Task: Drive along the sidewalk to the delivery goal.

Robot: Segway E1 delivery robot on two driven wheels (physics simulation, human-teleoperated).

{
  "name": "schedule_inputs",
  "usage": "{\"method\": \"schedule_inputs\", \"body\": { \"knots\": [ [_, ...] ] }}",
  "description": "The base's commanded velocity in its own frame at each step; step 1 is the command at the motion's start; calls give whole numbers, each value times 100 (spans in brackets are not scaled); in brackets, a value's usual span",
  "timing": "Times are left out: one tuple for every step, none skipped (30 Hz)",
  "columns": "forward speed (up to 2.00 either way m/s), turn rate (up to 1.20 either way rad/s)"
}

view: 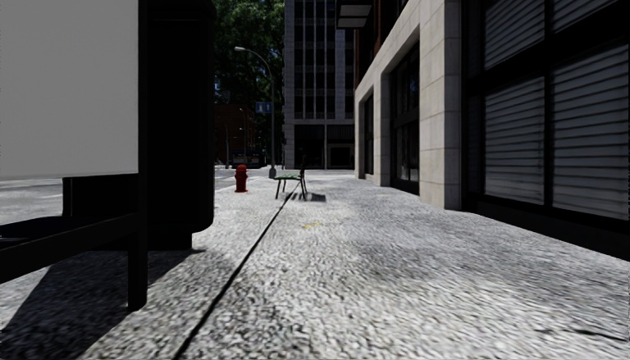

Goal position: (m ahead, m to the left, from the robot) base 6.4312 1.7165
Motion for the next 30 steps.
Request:
{"method": "schedule_inputs", "body": {
  "knots": [
    [200, 0],
    [200, 0],
    [200, 0],
    [200, 0],
    [200, 0],
    [200, 0],
    [200, 0],
    [200, 0],
    [200, 0],
    [200, 0],
    [200, 0],
    [200, 0],
    [200, 0],
    [200, 0],
    [200, 0],
    [200, 0],
    [200, 0],
    [200, 0],
    [200, 0],
    [200, 0],
    [200, 0],
    [200, 0],
    [200, 0],
    [200, 0],
    [200, 0],
    [200, 2],
    [200, 2],
    [200, 5],
    [200, 15],
    [200, 28]
  ]
}}
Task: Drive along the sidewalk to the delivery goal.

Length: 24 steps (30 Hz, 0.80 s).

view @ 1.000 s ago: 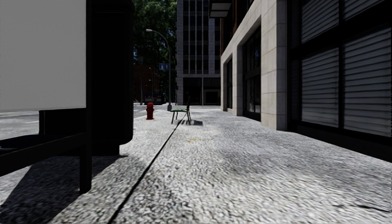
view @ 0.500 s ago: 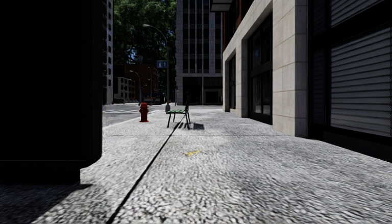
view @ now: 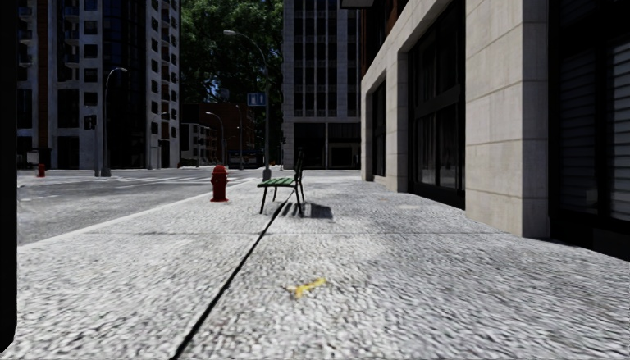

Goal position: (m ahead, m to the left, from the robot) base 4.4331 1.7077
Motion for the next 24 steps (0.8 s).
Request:
{"method": "schedule_inputs", "body": {
  "knots": [
    [199, 33],
    [195, 34],
    [193, 34],
    [191, 34],
    [190, 35],
    [189, 36],
    [189, 36],
    [189, 39],
    [188, 45],
    [188, 48],
    [187, 49],
    [185, 49],
    [180, 49],
    [176, 49],
    [176, 49],
    [171, 49],
    [167, 49],
    [164, 49],
    [163, 49],
    [162, 49],
    [159, 49],
    [158, 49],
    [157, 49],
    [157, 49]
  ]
}}
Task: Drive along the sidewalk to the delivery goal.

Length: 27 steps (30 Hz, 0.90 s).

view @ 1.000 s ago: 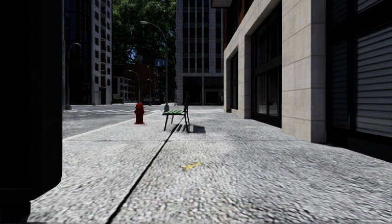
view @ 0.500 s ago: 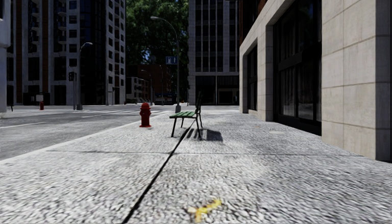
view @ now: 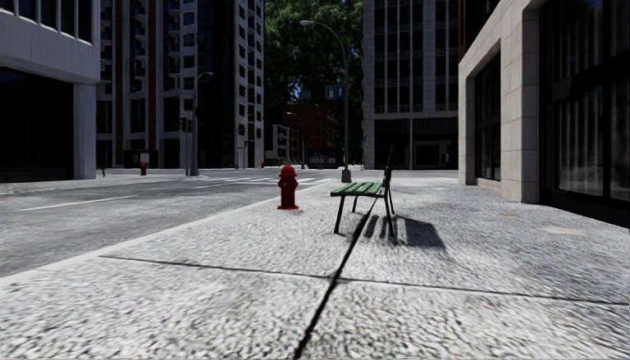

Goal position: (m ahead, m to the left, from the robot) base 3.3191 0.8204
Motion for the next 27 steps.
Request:
{"method": "schedule_inputs", "body": {
  "knots": [
    [157, 50],
    [157, 54],
    [155, 57],
    [155, 57],
    [154, 58],
    [152, 58],
    [150, 58],
    [148, 58],
    [147, 59],
    [147, 59],
    [146, 59],
    [146, 59],
    [146, 59],
    [145, 59],
    [142, 59],
    [140, 59],
    [137, 58],
    [132, 57],
    [128, 56],
    [126, 56],
    [125, 56],
    [125, 56],
    [125, 56],
    [125, 56],
    [125, 56],
    [125, 56],
    [125, 56]
  ]
}}
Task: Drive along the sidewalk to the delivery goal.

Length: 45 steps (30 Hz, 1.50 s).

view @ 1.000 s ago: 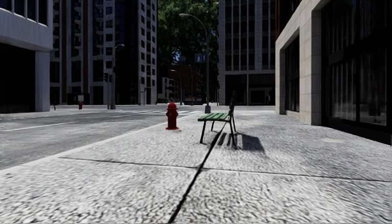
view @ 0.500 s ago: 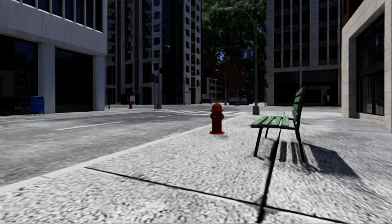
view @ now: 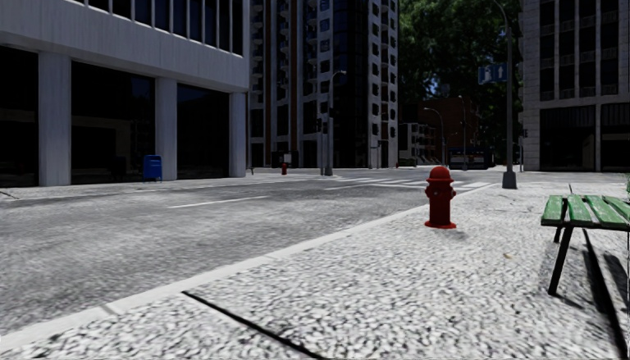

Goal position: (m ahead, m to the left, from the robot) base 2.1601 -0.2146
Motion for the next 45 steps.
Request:
{"method": "schedule_inputs", "body": {
  "knots": [
    [125, 56],
    [125, 56],
    [125, 56],
    [125, 56],
    [125, 51],
    [125, 31],
    [125, 31],
    [125, 0],
    [125, 0],
    [125, 0],
    [125, 0],
    [125, 0],
    [125, 0],
    [124, 0],
    [124, 0],
    [124, 0],
    [124, 0],
    [117, 0],
    [103, 0],
    [98, 0],
    [97, 0],
    [97, 0],
    [97, 0],
    [97, 0],
    [97, 0],
    [97, 0],
    [97, 0],
    [97, 0],
    [97, 0],
    [97, 0],
    [97, 0],
    [97, 0],
    [97, 0],
    [97, 0],
    [97, 0],
    [97, 0],
    [97, 0],
    [97, 0],
    [97, 0],
    [97, -16],
    [97, -30],
    [97, -37],
    [97, -40],
    [97, -40],
    [97, -42]
  ]
}}
